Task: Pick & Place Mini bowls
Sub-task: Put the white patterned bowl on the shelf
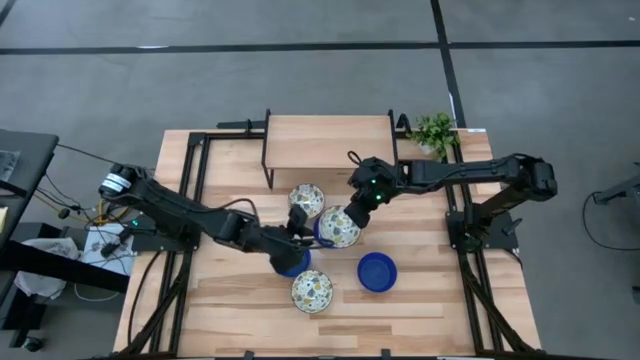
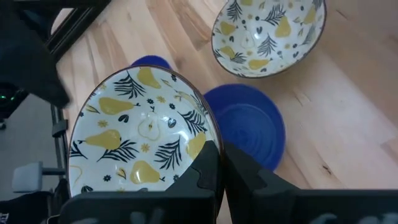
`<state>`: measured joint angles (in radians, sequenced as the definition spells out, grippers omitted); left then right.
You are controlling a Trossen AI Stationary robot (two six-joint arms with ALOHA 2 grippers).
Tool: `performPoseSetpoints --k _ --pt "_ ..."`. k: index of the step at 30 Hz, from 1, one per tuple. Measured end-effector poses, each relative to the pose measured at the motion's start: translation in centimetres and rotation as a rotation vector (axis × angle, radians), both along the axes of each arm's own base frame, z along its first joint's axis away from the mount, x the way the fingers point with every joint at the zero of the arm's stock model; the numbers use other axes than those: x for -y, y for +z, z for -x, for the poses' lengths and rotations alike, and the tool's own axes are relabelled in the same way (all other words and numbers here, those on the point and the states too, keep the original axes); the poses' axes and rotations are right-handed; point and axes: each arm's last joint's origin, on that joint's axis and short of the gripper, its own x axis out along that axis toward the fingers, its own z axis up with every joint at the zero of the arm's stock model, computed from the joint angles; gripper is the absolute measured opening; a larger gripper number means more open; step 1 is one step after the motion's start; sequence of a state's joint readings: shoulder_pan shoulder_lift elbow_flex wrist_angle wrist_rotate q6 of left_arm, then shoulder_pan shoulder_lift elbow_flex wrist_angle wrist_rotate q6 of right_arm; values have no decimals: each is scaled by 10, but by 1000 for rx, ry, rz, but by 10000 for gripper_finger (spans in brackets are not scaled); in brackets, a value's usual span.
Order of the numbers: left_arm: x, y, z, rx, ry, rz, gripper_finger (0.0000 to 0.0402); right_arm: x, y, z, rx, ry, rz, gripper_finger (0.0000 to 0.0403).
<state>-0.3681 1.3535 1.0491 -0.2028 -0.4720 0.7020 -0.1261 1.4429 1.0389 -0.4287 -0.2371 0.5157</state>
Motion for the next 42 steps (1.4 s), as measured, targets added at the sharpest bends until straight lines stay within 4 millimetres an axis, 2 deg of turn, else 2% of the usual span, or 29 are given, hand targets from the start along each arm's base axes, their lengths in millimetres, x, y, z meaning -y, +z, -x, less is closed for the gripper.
performPoseSetpoints --k 8,42 --pt "6 -9 -18 -47 -22 -66 131 -1 0 0 -5 4 -2 0" --pt "5 -4 -18 -23 -41 -67 131 -13 -2 1 -28 44 -3 0"
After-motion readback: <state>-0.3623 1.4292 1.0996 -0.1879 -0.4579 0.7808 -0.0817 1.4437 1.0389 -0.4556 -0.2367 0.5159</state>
